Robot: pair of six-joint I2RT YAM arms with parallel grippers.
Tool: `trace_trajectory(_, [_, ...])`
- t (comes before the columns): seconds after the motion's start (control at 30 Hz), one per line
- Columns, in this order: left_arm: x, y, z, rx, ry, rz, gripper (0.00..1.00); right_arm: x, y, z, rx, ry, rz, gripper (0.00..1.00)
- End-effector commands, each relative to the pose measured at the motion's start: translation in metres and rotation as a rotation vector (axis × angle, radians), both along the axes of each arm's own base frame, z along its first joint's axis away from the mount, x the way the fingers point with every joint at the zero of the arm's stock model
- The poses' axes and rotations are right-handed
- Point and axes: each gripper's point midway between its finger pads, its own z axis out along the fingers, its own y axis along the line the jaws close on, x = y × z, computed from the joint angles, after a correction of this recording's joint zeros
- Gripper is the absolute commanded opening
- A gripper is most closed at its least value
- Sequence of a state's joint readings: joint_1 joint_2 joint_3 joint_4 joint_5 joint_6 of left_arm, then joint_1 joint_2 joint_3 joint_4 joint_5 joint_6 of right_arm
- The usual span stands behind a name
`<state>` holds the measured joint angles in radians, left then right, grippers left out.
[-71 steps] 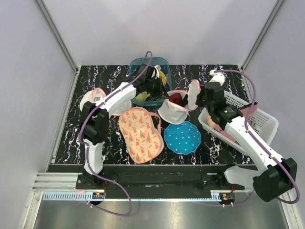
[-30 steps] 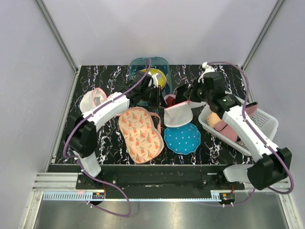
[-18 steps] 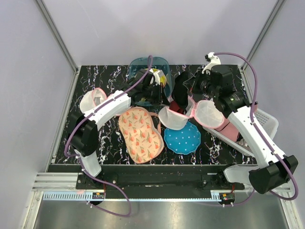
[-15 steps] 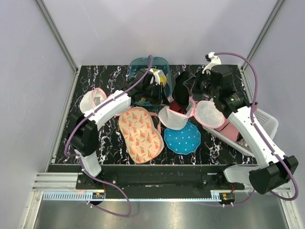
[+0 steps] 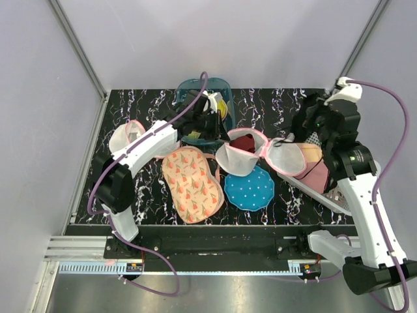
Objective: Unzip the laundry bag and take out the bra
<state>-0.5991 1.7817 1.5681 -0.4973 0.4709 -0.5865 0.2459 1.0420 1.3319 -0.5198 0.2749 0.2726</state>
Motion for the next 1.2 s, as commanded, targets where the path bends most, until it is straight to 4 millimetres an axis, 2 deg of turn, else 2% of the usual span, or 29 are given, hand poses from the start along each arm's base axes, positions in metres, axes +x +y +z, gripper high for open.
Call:
trace_trajectory(0.0, [0.013, 0.018, 0.054, -0.044, -0.128, 0.041, 0.00, -0.020, -0.054, -0.016, -0.060, 0.040, -0.226, 0.00])
trace_trajectory(0.03, [0.016, 0.024, 0.058, -0.047, -0.134, 0.060, 0.00, -0.027, -0.065, -0.016, -0.058, 0.030, -0.277, 0.00])
trace_trajectory(0.1, [0.020, 0.032, 0.072, -0.059, -0.159, 0.098, 0.00, -0.031, -0.071, -0.033, -0.046, 0.059, -0.312, 0.00])
trace_trajectory(0.23, [0.021, 0.046, 0.116, -0.113, -0.247, 0.139, 0.00, -0.037, -0.078, -0.062, -0.032, 0.116, -0.358, 0.00])
trace_trajectory(0.33, [0.014, 0.042, 0.137, -0.166, -0.268, 0.095, 0.00, -0.031, -0.079, -0.086, -0.024, 0.177, -0.361, 0.00])
trace_trajectory(0.4, [0.008, 0.037, 0.139, -0.190, -0.251, 0.059, 0.00, -0.027, -0.078, -0.097, -0.018, 0.203, -0.362, 0.00])
trace_trajectory(0.5, [0.008, 0.034, 0.131, -0.193, -0.224, 0.053, 0.00, -0.014, -0.077, -0.124, -0.022, 0.267, -0.364, 0.00])
trace_trajectory(0.63, [0.004, 0.032, 0.119, -0.211, -0.197, 0.044, 0.00, -0.008, -0.081, -0.177, -0.017, 0.384, -0.393, 0.00])
trace_trajectory(0.7, [0.002, 0.032, 0.117, -0.214, -0.198, 0.038, 0.00, -0.003, -0.077, -0.197, -0.005, 0.446, -0.368, 0.35])
trace_trajectory(0.73, [0.001, 0.032, 0.118, -0.216, -0.204, 0.035, 0.00, -0.001, -0.071, -0.200, 0.010, 0.457, -0.340, 0.56])
trace_trajectory(0.77, [0.000, 0.032, 0.117, -0.215, -0.201, 0.027, 0.00, 0.000, -0.069, -0.199, 0.019, 0.455, -0.332, 0.76])
trace_trajectory(0.8, [-0.001, 0.033, 0.118, -0.214, -0.211, 0.021, 0.00, 0.000, -0.067, -0.192, 0.029, 0.434, -0.323, 0.81])
trace_trajectory(0.9, [-0.001, 0.033, 0.117, -0.210, -0.218, 0.011, 0.00, 0.002, -0.064, -0.163, 0.053, 0.352, -0.295, 0.84])
trace_trajectory(0.97, [-0.002, 0.032, 0.116, -0.213, -0.217, 0.004, 0.00, 0.005, -0.054, -0.141, 0.085, 0.297, -0.239, 0.84])
trace_trajectory(1.03, [-0.001, 0.031, 0.114, -0.215, -0.211, -0.001, 0.00, 0.005, -0.035, -0.119, 0.133, 0.246, -0.139, 0.84])
trace_trajectory(1.1, [0.000, 0.029, 0.113, -0.221, -0.207, -0.005, 0.00, 0.005, -0.015, -0.112, 0.178, 0.236, -0.034, 0.84])
trace_trajectory(1.17, [0.001, 0.027, 0.111, -0.228, -0.200, -0.012, 0.00, 0.003, -0.003, -0.114, 0.178, 0.258, 0.002, 0.84])
